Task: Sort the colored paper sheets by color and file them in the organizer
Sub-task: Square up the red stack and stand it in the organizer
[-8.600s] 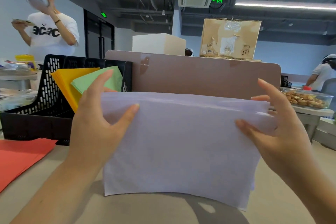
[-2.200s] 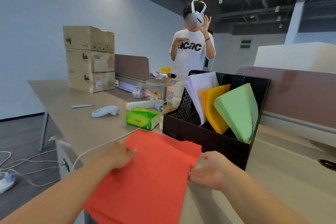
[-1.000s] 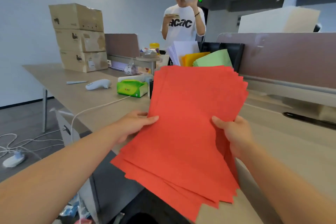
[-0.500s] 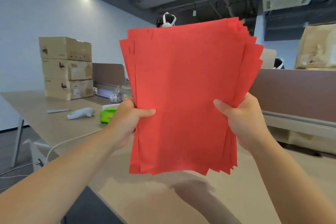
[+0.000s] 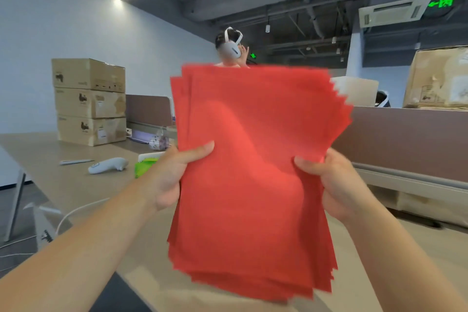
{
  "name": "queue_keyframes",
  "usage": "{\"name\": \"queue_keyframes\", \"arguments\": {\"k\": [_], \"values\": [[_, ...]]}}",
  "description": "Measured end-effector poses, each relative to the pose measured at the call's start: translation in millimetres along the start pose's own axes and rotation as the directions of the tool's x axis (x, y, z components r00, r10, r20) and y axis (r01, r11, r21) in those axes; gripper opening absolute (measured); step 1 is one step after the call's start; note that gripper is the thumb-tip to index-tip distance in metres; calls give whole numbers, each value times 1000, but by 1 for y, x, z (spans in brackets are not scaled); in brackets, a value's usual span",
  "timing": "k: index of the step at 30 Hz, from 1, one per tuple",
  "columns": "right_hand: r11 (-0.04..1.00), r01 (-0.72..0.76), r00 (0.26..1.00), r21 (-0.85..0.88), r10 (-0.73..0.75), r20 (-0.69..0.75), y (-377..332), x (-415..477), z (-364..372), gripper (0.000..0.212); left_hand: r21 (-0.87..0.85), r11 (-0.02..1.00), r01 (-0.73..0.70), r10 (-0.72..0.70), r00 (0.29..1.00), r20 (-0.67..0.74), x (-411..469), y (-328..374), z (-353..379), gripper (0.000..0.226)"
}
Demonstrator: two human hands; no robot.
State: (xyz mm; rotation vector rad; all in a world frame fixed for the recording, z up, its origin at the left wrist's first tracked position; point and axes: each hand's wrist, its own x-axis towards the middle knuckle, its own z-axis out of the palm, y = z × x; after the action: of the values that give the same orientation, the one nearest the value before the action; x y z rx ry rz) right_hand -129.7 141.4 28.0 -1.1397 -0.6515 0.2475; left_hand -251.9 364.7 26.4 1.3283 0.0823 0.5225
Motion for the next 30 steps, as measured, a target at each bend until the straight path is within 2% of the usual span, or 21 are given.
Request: {"name": "queue_keyframes", "arguments": {"k": [1,3,4,6,8,10,13,15,16,18,20,22,24,26,27,28,30], "values": [[978,-201,979,-50,199,-31,12,3,-4,24,67,981,183,-183,983,-13,5,-11,-5,14],[815,-568,823,-113,560,-95,43,6,-15,11,222,844,488,-487,871,-62,9,-36,-19,11],[734,-665,747,-136,655,-117,61,6,-23,15,293,764,575,-576,812,-92,9,-51,-26,12],[645,-744,666,-173,737,-117,93,4,-38,19,379,646,662,-663,733,-152,4,-78,-38,20],[586,-784,611,-205,786,-90,108,0,-46,16,406,615,677,-666,721,-194,-3,-98,-43,23],[551,-786,588,-281,807,-63,109,0,-49,13,413,632,656,-613,749,-251,-7,-107,-45,22],[516,-750,565,-414,825,5,107,1,-41,16,344,755,559,-492,829,-266,-2,-105,-47,12],[465,-730,569,-501,820,-67,107,4,-32,12,277,826,491,-445,869,-214,2,-96,-46,13],[461,-720,592,-519,798,-112,108,5,-29,12,246,831,498,-467,866,-178,3,-92,-46,16],[499,-734,612,-461,780,-130,109,11,-27,15,242,780,577,-565,816,-122,1,-87,-47,14],[554,-785,592,-279,803,-72,113,15,-31,22,250,726,641,-626,766,-147,0,-89,-50,16],[581,-808,585,-96,811,-14,118,15,-37,25,168,741,650,-622,759,-192,1,-90,-56,19],[575,-816,574,-68,818,34,121,10,-39,25,42,789,613,-590,775,-227,3,-89,-61,15],[551,-824,546,-133,834,77,121,7,-38,20,-73,809,583,-584,784,-209,0,-87,-65,18],[545,-823,541,-161,838,72,121,8,-37,18,-61,799,598,-599,784,-165,-3,-86,-66,19],[539,-820,539,-192,840,56,120,9,-36,25,8,779,627,-622,774,-122,-7,-86,-66,19],[521,-811,528,-265,848,48,118,11,-31,35,222,679,700,-694,711,-117,-13,-90,-68,19]]}}
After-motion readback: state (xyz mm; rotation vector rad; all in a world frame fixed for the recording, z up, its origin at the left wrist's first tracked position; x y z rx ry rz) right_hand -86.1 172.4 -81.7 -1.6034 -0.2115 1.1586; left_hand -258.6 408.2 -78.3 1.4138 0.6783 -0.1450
